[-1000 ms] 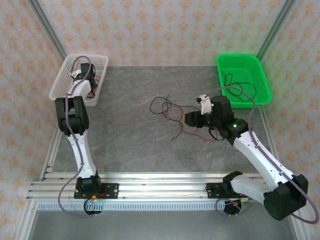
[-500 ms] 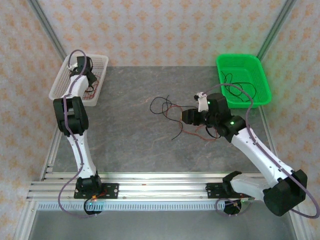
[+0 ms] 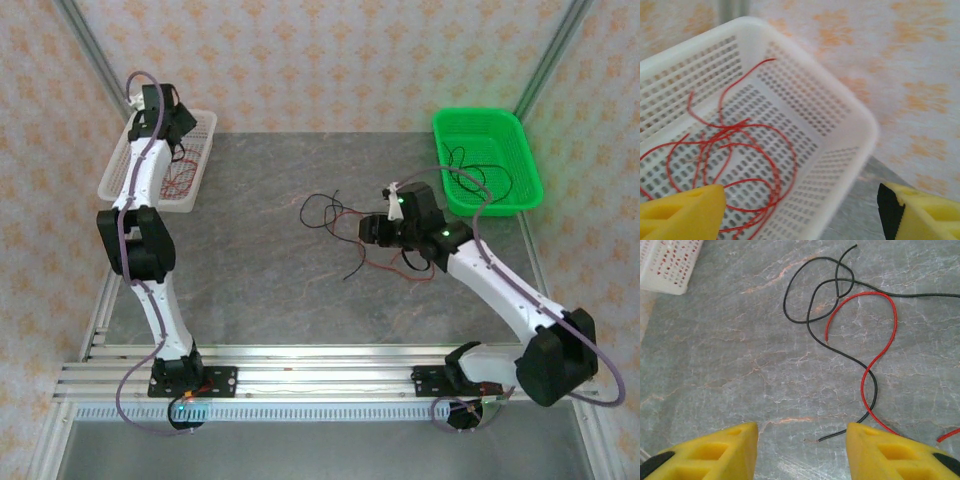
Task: Untangle the cables
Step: Place the cable into the container, then pick up the cable.
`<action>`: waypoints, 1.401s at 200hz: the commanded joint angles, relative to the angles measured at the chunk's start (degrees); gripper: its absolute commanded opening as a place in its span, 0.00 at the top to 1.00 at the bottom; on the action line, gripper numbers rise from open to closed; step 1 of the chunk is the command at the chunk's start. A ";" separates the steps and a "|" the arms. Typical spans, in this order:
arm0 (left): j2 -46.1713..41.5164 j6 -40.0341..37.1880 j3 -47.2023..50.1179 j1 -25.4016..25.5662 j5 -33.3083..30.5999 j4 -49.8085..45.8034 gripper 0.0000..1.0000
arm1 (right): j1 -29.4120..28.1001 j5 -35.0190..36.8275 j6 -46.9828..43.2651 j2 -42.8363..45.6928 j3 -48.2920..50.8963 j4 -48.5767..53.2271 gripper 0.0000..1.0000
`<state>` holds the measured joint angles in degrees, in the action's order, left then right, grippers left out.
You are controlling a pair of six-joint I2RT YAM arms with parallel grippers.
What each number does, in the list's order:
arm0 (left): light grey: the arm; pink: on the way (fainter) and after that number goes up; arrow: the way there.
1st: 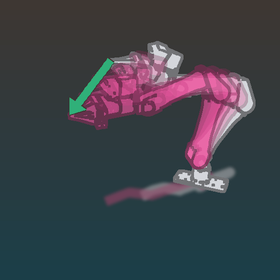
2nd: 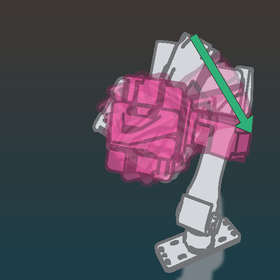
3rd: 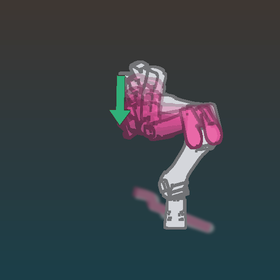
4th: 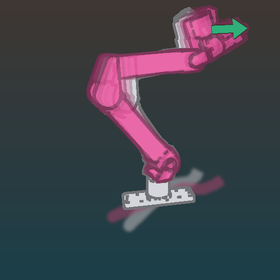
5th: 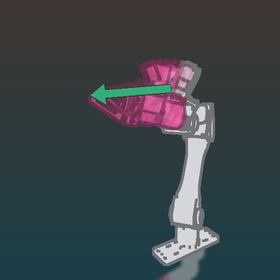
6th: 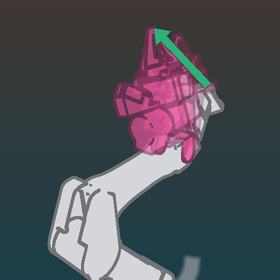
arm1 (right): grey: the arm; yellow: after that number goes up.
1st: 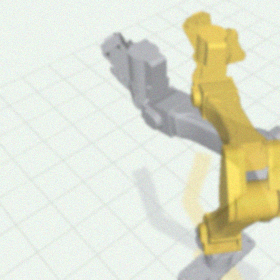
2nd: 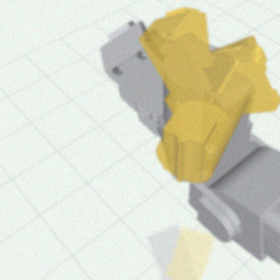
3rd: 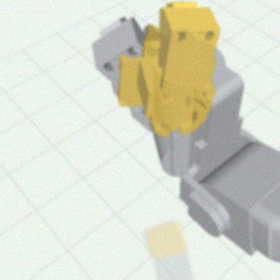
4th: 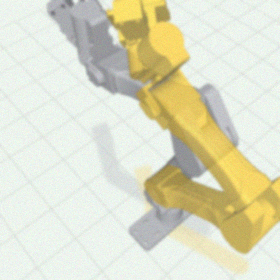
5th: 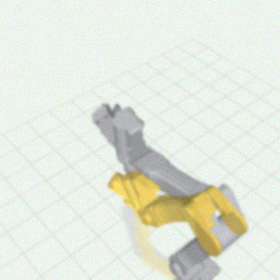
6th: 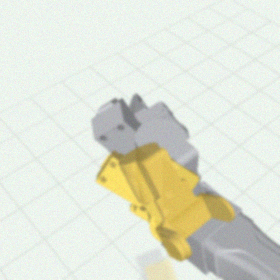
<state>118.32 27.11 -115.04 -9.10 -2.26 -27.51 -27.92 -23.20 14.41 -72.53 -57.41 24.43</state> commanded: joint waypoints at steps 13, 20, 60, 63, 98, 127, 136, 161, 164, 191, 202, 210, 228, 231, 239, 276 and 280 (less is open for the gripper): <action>-2.23 -5.87 -4.81 4.34 10.24 1.54 0.17 | -2.75 3.93 2.29 -6.32 -5.34 -2.54 0.51; -1.98 -7.08 -5.62 5.22 12.09 1.33 0.17 | -3.41 4.42 2.37 -8.29 -6.28 -3.00 0.51; -1.25 -14.28 -9.63 11.71 16.29 -1.66 0.17 | -5.56 6.49 3.13 -20.70 -12.91 -6.15 0.54; -1.32 -14.81 -9.85 12.23 16.24 -1.93 0.17 | -5.64 6.64 3.25 -21.69 -13.51 -6.33 0.54; -4.25 -18.15 -8.35 18.55 11.91 -3.28 0.17 | -5.65 9.25 3.94 -32.56 -21.05 -6.94 0.58; -12.38 -17.19 -0.04 22.08 8.49 0.24 0.17 | -5.65 9.61 4.21 -40.69 -27.48 -6.03 0.62; -14.94 -16.89 2.63 23.14 7.50 1.14 0.17 | -5.66 9.30 4.32 -42.61 -29.09 -5.81 0.62; -20.91 -16.74 8.64 26.30 3.75 1.59 0.17 | -5.74 8.95 4.65 -46.54 -31.94 -5.43 0.64; -21.51 -16.68 9.31 26.70 3.15 1.61 0.17 | -5.74 9.04 4.77 -46.90 -32.09 -5.44 0.64; -27.85 -15.76 17.44 30.12 0.09 3.49 0.17 | -5.74 9.79 5.26 -49.28 -33.15 -5.52 0.64; -30.23 -15.22 20.78 31.63 -0.06 4.94 0.17 | -5.74 9.99 5.28 -50.04 -33.38 -5.69 0.65; -31.71 -15.04 22.63 32.71 -0.03 5.72 0.17 | -5.81 10.16 5.37 -50.47 -33.60 -5.77 0.65; -34.25 -14.72 25.77 35.17 -0.92 6.75 0.17 | -5.83 10.37 5.57 -51.28 -34.28 -5.71 0.68; -34.62 -14.66 26.21 35.45 -1.12 6.84 0.17 | -5.83 10.37 5.55 -51.41 -34.41 -5.70 0.70; -35.48 -14.51 27.23 36.26 -1.70 7.01 0.17 | -5.83 10.37 5.70 -51.70 -34.68 -5.58 0.73; -38.89 -13.43 32.46 38.86 -3.67 8.37 0.17 | -5.92 10.43 6.22 -50.53 -35.23 -5.81 1.00; -39.18 -13.33 33.06 39.06 -4.08 8.42 0.17 | -5.92 10.45 6.24 -49.98 -35.14 -5.86 1.00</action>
<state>82.50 12.34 -84.66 28.86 -2.87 -21.89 -33.50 -14.52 20.01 -123.59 -90.80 18.57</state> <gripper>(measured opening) 0.830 0.040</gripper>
